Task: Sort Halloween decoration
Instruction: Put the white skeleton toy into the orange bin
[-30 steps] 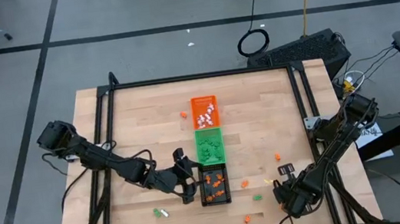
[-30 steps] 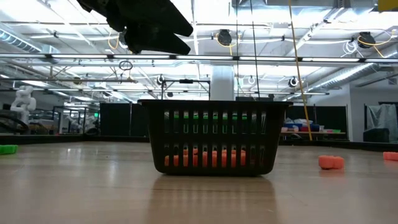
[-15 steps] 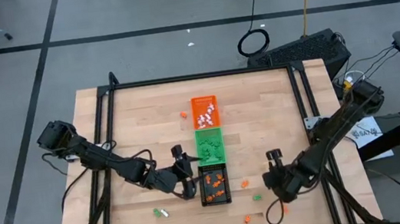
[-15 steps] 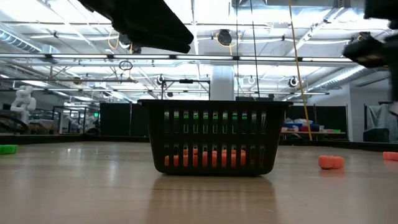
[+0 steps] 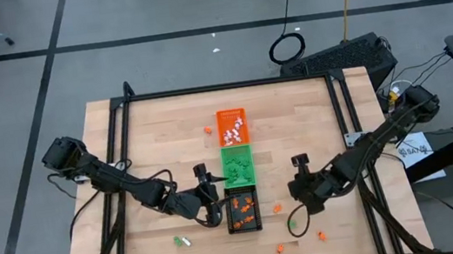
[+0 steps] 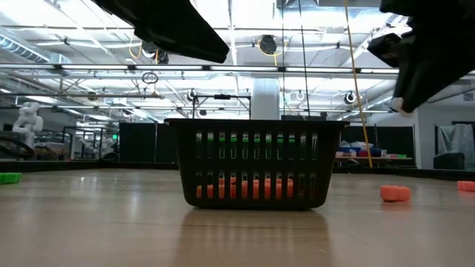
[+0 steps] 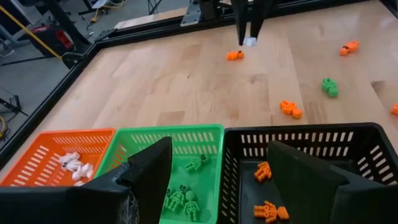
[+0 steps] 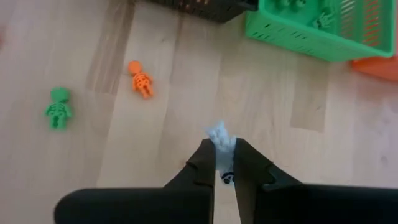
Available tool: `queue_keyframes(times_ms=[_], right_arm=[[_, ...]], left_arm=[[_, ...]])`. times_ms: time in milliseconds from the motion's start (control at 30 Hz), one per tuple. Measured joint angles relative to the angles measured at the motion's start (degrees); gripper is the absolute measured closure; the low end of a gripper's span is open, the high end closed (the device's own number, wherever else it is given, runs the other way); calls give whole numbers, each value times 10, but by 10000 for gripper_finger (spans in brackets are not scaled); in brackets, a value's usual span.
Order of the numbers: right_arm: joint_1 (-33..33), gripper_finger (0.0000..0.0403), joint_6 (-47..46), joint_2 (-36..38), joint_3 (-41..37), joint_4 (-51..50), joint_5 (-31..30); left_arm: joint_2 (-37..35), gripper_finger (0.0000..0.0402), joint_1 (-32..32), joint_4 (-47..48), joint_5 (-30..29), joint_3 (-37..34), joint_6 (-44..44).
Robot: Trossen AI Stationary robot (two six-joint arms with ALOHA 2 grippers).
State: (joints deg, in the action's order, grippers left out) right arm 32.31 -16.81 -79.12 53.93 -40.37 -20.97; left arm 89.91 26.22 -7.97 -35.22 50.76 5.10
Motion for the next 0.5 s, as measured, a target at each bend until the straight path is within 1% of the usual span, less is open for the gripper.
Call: queue_keyframes(times_ms=[133,333,500], right_arm=[[-16,394,40,0,0,24,-29],[-20,394,164,0,0,84,-130],[-20,394,253,0,1,93,-198]], left_arm=[[0,136,0,0,0,0,0],[0,136,0,1,2,0,2],[0,136,0,13,3,0,6]])
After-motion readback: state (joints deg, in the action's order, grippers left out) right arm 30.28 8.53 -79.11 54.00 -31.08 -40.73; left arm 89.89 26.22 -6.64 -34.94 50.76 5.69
